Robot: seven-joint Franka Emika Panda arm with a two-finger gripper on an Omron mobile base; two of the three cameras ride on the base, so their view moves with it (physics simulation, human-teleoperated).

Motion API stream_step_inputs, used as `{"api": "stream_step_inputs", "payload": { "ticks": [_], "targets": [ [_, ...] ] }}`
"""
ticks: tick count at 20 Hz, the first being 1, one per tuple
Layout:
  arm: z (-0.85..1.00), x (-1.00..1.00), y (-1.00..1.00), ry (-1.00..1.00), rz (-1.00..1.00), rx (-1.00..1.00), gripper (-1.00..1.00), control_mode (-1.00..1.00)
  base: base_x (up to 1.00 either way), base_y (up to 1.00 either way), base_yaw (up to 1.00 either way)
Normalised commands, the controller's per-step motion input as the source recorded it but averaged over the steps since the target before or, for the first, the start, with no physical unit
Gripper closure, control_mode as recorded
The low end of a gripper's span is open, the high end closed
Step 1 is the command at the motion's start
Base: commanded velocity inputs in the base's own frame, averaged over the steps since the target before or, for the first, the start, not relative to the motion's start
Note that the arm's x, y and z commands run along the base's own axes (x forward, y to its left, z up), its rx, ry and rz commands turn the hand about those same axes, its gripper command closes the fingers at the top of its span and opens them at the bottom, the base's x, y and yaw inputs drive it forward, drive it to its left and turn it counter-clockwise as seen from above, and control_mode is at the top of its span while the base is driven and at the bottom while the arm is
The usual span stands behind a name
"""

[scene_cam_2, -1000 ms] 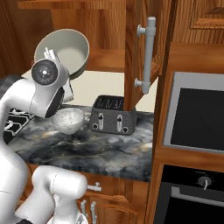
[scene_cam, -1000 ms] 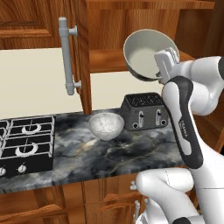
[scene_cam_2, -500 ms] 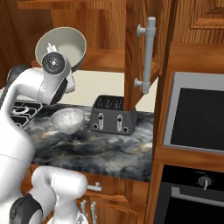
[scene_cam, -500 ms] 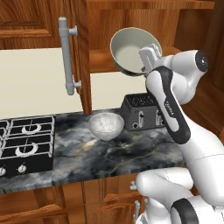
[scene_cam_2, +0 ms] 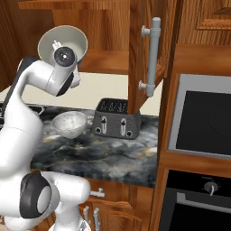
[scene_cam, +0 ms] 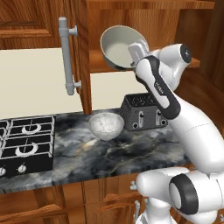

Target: Open the cabinet. Pick the bowls from the counter and place them in the cabinet. Then close the cabinet.

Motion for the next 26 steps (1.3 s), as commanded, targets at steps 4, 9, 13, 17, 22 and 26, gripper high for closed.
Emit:
{"api": "stream_step_inputs", "payload": {
  "ticks": [4, 9, 13, 17, 22, 26],
  "targets": [
    [0.09, 0.57, 0.08, 0.00, 0.08, 0.00, 1.00, -1.00, 0.00, 0.00, 0.00],
    [0.03, 0.40, 0.00, 0.01, 0.04, 0.00, 1.00, -1.00, 0.00, 0.00, 0.00],
    [0.00, 0.26, 0.00, 0.00, 0.03, 0.00, 1.00, -1.00, 0.00, 0.00, 0.00],
    [-0.01, 0.06, 0.00, 0.05, 0.00, 0.00, 1.00, -1.00, 0.00, 0.00, 0.00],
    [-0.07, 0.01, 0.09, 0.08, 0.00, -0.01, 1.00, -1.00, 0.00, 0.00, 0.00],
    [-0.03, 0.22, 0.20, 0.04, 0.00, -0.03, 1.00, -1.00, 0.00, 0.00, 0.00]
  ]
}}
